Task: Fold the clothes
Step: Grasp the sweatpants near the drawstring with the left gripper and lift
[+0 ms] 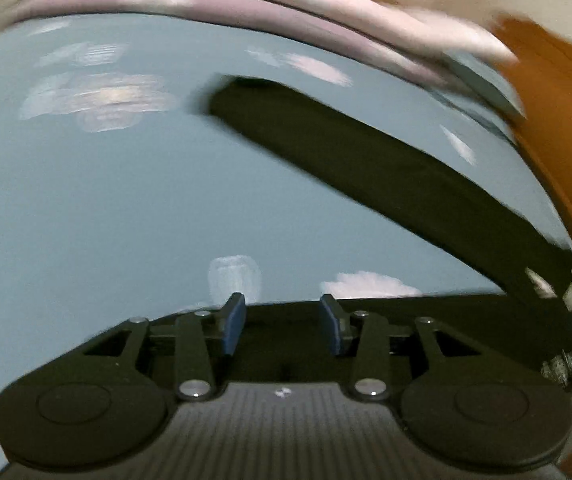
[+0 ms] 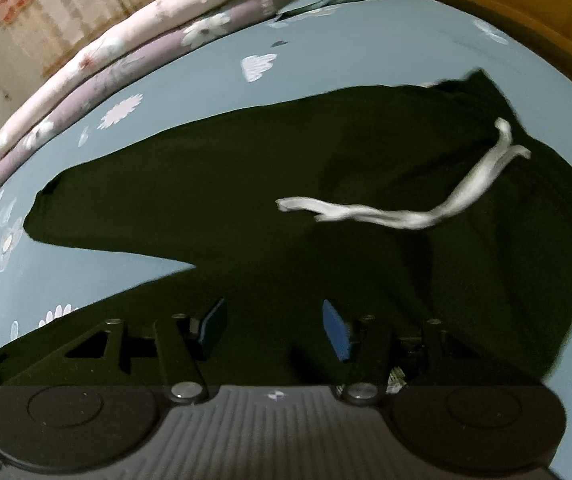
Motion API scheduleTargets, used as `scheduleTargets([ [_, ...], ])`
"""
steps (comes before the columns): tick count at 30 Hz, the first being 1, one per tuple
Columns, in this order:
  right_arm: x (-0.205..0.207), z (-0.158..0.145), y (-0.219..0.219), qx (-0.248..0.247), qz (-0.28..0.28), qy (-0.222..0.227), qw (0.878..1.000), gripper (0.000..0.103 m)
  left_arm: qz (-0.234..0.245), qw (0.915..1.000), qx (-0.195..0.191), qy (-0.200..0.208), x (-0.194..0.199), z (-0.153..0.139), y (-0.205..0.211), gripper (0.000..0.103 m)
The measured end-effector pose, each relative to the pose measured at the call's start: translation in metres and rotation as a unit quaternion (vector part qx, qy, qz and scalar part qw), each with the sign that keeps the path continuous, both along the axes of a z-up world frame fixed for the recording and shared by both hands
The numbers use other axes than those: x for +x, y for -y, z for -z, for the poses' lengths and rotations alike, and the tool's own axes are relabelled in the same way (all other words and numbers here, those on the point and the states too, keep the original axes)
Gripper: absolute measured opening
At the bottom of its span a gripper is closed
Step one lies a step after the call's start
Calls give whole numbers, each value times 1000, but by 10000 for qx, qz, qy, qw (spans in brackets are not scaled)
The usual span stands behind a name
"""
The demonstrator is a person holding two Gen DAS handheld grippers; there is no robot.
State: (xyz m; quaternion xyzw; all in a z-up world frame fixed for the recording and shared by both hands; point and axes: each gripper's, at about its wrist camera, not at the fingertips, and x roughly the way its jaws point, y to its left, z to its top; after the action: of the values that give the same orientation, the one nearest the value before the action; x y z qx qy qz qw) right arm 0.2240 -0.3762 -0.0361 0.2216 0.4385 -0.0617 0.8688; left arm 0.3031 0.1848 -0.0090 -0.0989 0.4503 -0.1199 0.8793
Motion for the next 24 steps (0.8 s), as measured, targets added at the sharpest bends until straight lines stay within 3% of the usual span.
scheduleTargets([
  [3, -27, 6, 0, 83, 394, 10, 9992, 60, 1123, 9936, -104, -18, 38, 11, 53, 40],
  [6, -54, 12, 0, 166, 788, 20, 9968, 61, 1967, 9800, -288, -3, 60, 19, 100, 40],
  [11, -99, 23, 1, 303, 1441, 36, 9891, 60, 2793, 9563, -842, -181, 78, 25, 151, 40],
  [16, -110, 29, -20, 419, 1742, 84, 9838, 60, 2621, 9398, -1990, -920, 124, 46, 180, 43],
  [20, -111, 28, -29, 444, 1844, 138, 9818, 60, 2035, 9116, -2981, -1968, 160, 85, 200, 48],
  [21, -113, 27, -29, 445, 1869, 147, 9813, 60, 1877, 9053, -3125, -2180, 166, 95, 204, 48],
  [24, -116, 26, -29, 449, 1954, 163, 9796, 61, 1532, 9043, -3164, -2421, 173, 114, 212, 50],
])
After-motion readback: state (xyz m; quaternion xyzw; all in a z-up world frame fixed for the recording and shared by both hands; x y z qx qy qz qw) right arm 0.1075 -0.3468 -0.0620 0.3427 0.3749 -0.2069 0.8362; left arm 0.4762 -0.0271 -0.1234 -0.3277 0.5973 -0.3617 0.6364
